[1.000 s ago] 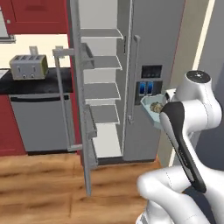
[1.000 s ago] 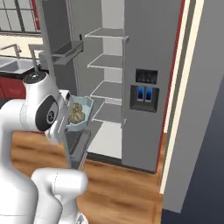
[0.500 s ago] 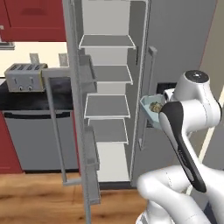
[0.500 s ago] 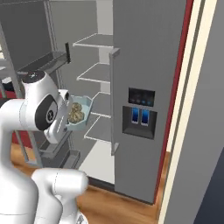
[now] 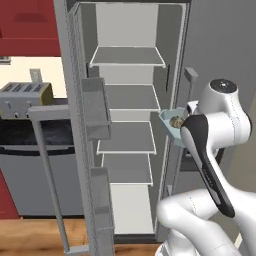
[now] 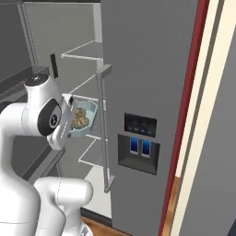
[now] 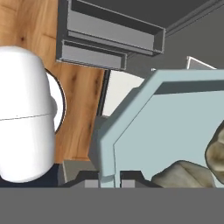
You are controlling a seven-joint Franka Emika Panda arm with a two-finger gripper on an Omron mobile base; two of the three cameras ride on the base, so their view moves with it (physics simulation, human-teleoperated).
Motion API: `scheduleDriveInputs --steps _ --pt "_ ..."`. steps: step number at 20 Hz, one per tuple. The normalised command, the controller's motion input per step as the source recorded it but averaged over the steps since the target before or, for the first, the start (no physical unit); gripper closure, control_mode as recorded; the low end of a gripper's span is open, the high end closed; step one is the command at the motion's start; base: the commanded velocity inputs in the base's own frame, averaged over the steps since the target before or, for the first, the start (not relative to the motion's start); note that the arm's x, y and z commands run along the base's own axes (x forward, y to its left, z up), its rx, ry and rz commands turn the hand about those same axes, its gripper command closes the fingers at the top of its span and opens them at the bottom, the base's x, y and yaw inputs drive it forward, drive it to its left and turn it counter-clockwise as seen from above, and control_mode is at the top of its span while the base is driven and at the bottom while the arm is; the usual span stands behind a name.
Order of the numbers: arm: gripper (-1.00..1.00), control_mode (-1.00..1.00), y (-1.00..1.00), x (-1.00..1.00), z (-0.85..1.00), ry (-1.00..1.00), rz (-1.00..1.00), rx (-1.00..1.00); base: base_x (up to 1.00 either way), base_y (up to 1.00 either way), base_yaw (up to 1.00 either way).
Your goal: Place two dumplings into each of the tupperware containers and then place the containers in the fridge.
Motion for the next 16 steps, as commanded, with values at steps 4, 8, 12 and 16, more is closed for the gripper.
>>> scheduleDriveInputs --steps 4,8,12,16 --pt "1.0 1.0 0.0 0.0 0.0 0.0 0.0 0.0 0.01 0.0 0.08" --pt "1.0 1.0 0.0 0.0 0.0 0.0 0.0 0.0 0.29 0.03 0.1" --pt "1.0 1.0 0.0 0.0 0.0 0.0 0.0 0.0 0.66 0.06 0.12" --pt "1.0 1.0 0.0 0.0 0.0 0.0 0.0 0.0 0.45 0.21 0.05"
